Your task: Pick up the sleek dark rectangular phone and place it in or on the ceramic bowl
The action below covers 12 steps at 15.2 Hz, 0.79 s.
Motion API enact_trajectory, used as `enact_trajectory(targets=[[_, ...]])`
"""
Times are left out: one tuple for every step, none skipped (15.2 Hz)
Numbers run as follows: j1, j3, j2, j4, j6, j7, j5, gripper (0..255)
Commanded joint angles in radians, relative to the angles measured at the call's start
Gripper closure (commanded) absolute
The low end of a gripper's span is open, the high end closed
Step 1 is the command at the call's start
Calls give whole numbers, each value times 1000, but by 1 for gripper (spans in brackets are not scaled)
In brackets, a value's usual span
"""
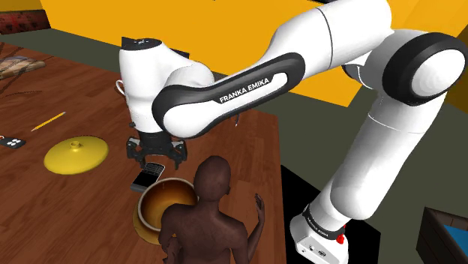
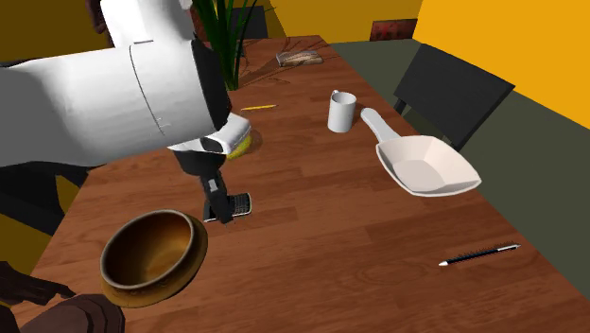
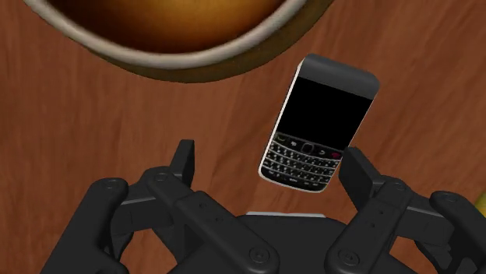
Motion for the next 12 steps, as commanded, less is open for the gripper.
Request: enact_trajectory(targets=[[39,-13,108,85,-9,105,-70,0],[62,-25,156,129,-16,145,-97,0],[75,-34,178,151,-20,163,-108,0],[78,-38,184,144,-9,166,-112,0],[79,-40,189,137,3,169,-117,0],[80,-43,195,131,14,172,-122,0],[82,-46,201,124,25,176,-127,0],[83,-48,207,118,36,179,-132,0],[85,-51,213,112,47,183,-138,0],[86,-54,220,106,58,186,-143,0],[87,-56,224,103,64,188,-147,0],[87,-56,224,103,64,188,-147,0]])
